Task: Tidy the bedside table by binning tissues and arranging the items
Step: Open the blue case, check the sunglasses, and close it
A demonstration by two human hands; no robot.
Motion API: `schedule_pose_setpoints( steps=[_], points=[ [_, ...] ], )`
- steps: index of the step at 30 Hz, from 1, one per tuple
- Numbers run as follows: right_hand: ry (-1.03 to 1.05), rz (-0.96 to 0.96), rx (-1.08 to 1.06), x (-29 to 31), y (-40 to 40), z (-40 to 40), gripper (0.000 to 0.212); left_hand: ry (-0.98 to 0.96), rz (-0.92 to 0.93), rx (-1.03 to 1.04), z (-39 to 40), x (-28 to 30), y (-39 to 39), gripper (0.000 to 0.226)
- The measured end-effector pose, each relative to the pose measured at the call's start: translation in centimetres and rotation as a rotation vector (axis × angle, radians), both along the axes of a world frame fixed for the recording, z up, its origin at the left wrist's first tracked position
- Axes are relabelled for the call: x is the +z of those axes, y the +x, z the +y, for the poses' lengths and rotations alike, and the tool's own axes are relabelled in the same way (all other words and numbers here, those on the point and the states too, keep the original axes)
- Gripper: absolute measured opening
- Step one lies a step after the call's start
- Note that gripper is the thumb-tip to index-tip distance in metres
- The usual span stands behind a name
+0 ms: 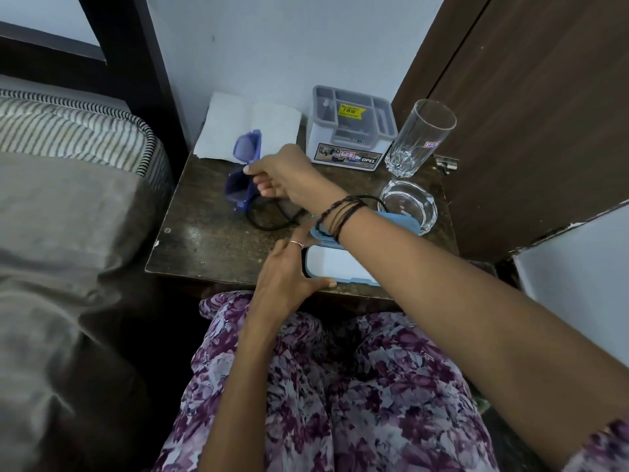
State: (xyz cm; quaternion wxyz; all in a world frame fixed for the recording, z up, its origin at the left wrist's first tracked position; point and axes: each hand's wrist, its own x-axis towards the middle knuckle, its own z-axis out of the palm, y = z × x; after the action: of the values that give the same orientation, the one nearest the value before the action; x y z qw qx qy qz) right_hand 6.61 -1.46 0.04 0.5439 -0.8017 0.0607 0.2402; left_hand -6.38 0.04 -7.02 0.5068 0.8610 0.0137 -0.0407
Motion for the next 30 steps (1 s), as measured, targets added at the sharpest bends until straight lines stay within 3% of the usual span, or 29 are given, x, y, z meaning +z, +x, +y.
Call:
schedule_pose_setpoints(
  steps=[2, 5, 7, 9, 12, 24, 30],
  points=[
    [0.037, -0.033, -0.034, 2.0, -0.1, -1.4, 0.012, -0.008, 0.004, -0.008, 0.1, 0.0, -0.1, 0.098],
    [0.034, -0.121, -0.082, 5.7, -0.6, -4.6, 0.025, 0.002, 0.001, -0.009, 0.1, -0.2, -0.1, 0.101],
    [0.007, -0.159, -0.076, 7.8, -1.3, -7.1, 0.016, -0.005, -0.001, 0.002, 0.0, -0.2, -0.2, 0.1],
    [-0.087, -0.203, -0.044, 9.4, -2.5, -9.7, 0.007, -0.016, -0.007, 0.006, 0.0, -0.1, -0.2, 0.099],
    [-0.259, -0.274, 0.05, 10.2, -4.2, -13.4, 0.011, -0.019, -0.023, 0.003, -0.1, 0.0, -0.3, 0.098],
    [-0.745, -0.487, 0.56, 5.0, -7.9, -17.7, 0.015, -0.053, -0.069, 0.006, 0.0, -0.1, -0.2, 0.086],
    [-0.91, -0.625, 0.644, 2.4, -8.2, -16.9, 0.024, -0.13, -0.092, -0.002, 0.1, -0.1, -0.3, 0.088]
  ],
)
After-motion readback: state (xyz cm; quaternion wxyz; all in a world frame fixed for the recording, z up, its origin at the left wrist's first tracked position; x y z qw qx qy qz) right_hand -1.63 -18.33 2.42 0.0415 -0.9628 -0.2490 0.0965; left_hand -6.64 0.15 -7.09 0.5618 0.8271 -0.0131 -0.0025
